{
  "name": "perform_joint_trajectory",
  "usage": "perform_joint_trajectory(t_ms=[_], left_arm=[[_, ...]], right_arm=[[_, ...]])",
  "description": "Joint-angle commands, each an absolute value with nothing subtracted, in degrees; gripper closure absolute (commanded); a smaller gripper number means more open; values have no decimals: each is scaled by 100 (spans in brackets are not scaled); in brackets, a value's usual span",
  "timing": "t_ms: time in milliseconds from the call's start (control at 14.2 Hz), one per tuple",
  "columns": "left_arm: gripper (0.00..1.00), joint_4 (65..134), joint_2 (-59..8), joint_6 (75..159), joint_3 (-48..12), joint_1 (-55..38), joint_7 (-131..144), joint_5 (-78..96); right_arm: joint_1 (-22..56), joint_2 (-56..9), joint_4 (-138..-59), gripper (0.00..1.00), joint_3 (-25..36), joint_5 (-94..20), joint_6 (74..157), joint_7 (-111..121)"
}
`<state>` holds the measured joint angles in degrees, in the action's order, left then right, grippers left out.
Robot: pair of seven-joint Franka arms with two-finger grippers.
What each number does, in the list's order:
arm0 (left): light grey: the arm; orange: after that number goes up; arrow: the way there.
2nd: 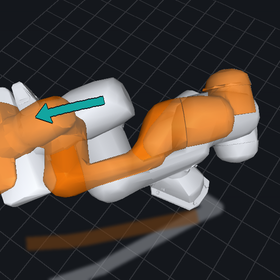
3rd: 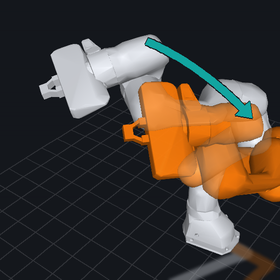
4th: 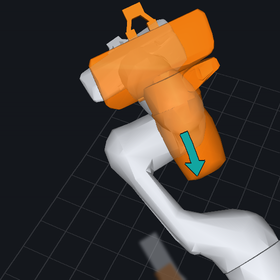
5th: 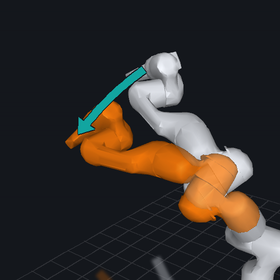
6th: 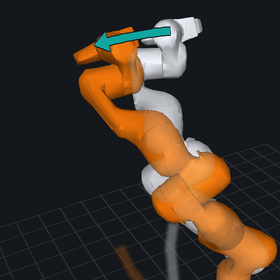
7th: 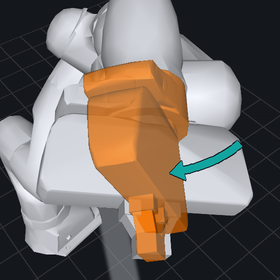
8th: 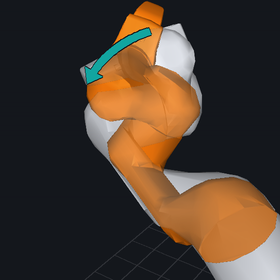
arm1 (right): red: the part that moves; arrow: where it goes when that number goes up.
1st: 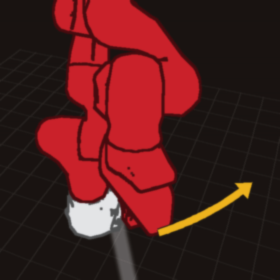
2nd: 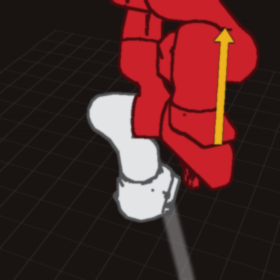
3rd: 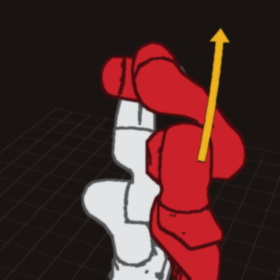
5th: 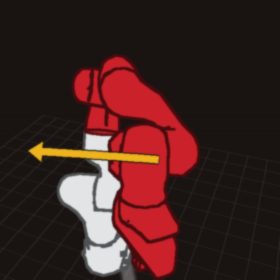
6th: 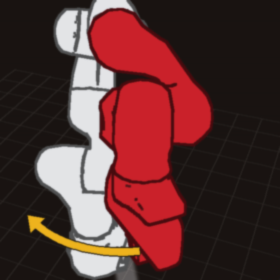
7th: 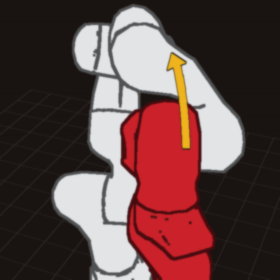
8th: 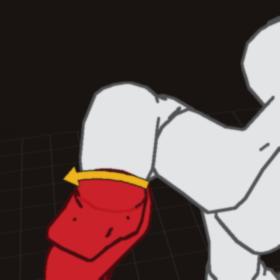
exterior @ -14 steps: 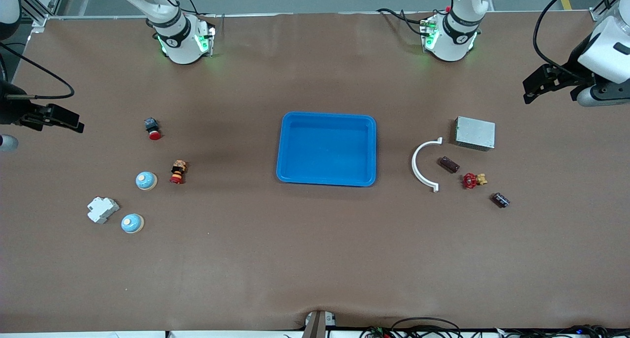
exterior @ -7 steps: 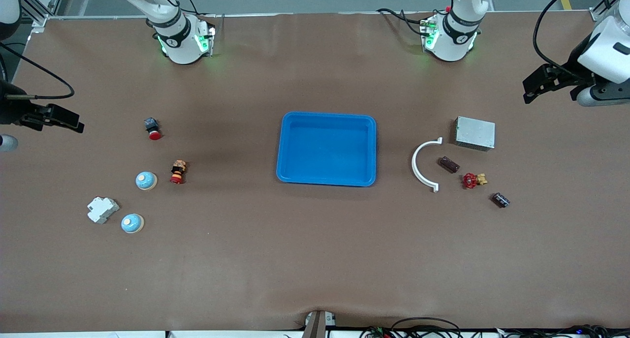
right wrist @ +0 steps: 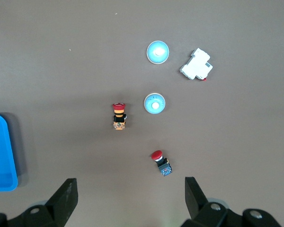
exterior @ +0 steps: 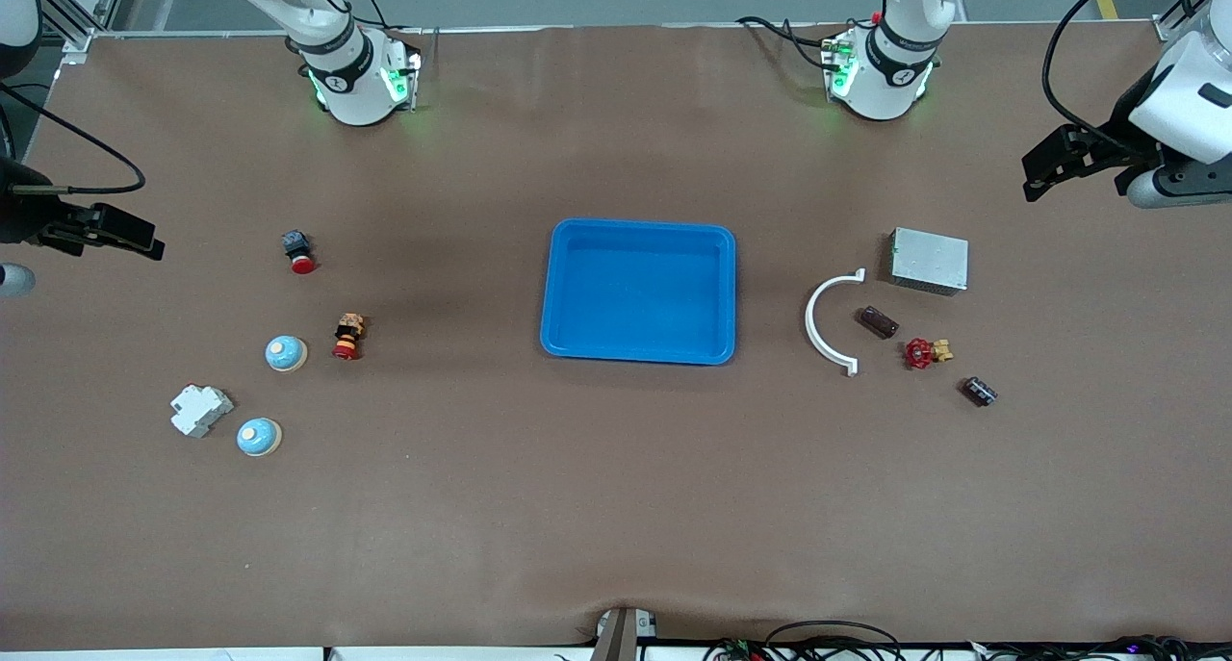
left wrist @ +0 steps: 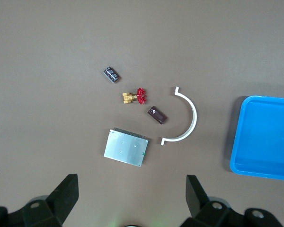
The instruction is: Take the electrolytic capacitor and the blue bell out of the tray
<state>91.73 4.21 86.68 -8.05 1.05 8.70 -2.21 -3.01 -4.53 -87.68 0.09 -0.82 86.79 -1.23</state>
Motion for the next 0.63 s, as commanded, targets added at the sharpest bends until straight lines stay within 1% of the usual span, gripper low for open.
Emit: perform_joint_trajectory(t_ms=[0,562], left_arm=[[0,9062,404,8552,-791,114,791,-220],[0,9027,413,8552,-800,105,791,-220]], right_arm=[[-316,-281,-8921,0,9,-97,8710,-193],[-316,-281,-8930,0,9,-97,8728,-193]])
